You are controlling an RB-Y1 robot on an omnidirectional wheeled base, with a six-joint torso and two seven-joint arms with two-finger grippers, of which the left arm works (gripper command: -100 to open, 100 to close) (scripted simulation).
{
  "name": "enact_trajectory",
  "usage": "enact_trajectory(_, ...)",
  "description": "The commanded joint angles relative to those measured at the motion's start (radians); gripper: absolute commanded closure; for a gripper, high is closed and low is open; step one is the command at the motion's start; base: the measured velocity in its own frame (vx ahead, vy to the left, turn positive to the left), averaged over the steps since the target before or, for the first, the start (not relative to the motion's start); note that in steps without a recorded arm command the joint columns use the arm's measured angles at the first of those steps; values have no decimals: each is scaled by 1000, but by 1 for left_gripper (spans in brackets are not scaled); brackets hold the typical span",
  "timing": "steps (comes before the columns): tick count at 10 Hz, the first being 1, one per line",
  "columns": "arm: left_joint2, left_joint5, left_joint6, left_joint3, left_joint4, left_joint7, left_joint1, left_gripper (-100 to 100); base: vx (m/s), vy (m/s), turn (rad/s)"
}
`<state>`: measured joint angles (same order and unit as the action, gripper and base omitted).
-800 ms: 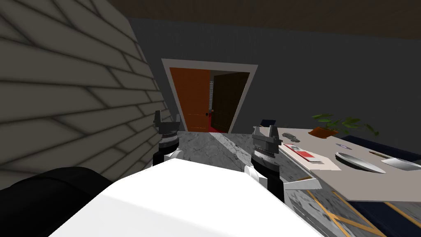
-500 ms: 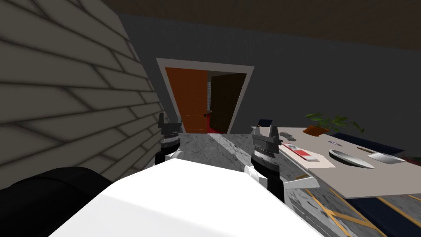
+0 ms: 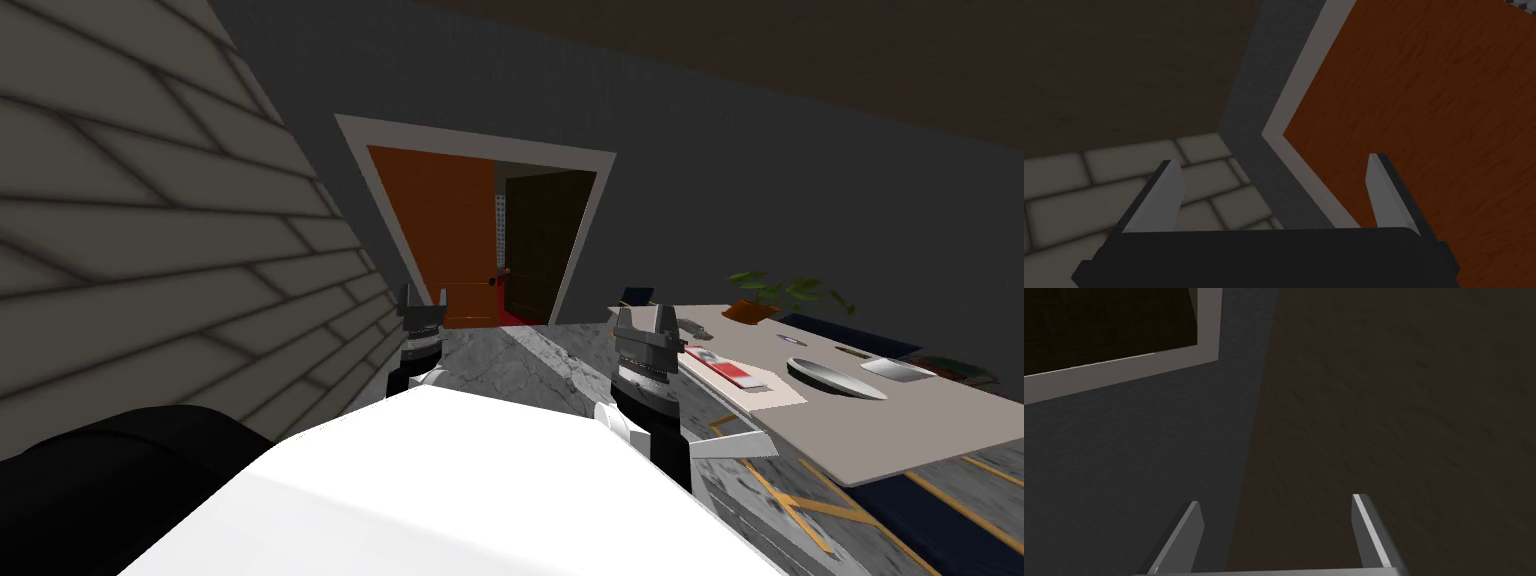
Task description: Push the door open
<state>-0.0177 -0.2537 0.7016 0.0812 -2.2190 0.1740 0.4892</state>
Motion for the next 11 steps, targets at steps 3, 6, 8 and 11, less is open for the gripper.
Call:
enact_trajectory(3, -19, -52, 25, 9, 63, 48, -4, -100, 108, 17, -89)
enact_trajectory(6, -36, -108, 50, 18, 130, 97, -10, -100, 112, 20, -144)
enact_trajectory(8, -44, -139, 64, 22, 167, 124, -14, -100, 99, 34, -96)
enact_trajectory(11, -55, -185, 85, 29, 223, 165, -19, -100, 103, 36, -106)
